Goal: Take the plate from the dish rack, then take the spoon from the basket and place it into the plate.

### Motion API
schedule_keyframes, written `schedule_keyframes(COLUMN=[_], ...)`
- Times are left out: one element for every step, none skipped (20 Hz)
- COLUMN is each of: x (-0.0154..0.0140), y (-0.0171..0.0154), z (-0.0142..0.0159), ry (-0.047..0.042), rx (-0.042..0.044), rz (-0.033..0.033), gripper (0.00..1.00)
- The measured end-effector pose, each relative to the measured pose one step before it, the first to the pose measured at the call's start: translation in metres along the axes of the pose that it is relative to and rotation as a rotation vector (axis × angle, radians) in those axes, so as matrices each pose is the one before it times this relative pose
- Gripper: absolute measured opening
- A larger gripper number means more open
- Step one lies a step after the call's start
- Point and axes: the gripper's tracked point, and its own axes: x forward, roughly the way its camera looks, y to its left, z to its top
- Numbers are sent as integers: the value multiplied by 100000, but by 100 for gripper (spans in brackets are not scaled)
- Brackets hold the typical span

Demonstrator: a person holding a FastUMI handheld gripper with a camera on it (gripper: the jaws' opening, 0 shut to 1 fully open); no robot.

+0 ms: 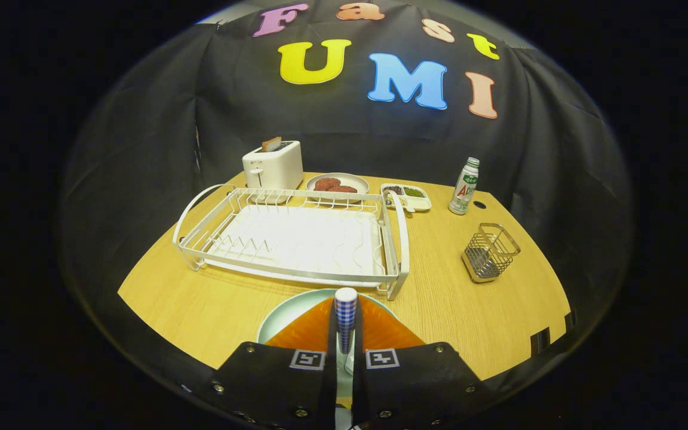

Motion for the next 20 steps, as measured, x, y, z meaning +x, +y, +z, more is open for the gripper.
schedule_keyframes(x=[-78, -33, -10, 35, 157, 109, 44, 68, 76, 75, 73, 117, 192, 109, 61, 77, 107, 120, 113, 73], y=[-182, -315, -208, -141, -75, -95, -219, -342, -344, -263, -184, 50, -264, -54, -63, -64, -8, 130, 55, -118], z=[137, -99, 161, 49, 91, -72, 145, -56, 143, -17, 235, -10, -73, 143, 203, 100, 165, 94, 208, 76], ry=[88, 411, -147, -36, 161, 279, 126, 584, -160, -163, -271, -85, 204, 20, -234, -171, -91, -63, -67, -171], rx=[175, 226, 560, 507, 876, 916, 775, 554, 331, 58, -4, 44, -240, -112, 128, 95, 98, 128, -24, -162], rz=[-611, -739, -1023, -442, 100, -256, -501, -1126, -920, -873, -208, 193, -357, 34, 98, 128, 146, 261, 142, 143], gripper=[10, 10, 11, 14, 14, 14, 14, 14, 14, 17, 29, 29, 30, 30, 30, 30, 30, 30, 30, 30])
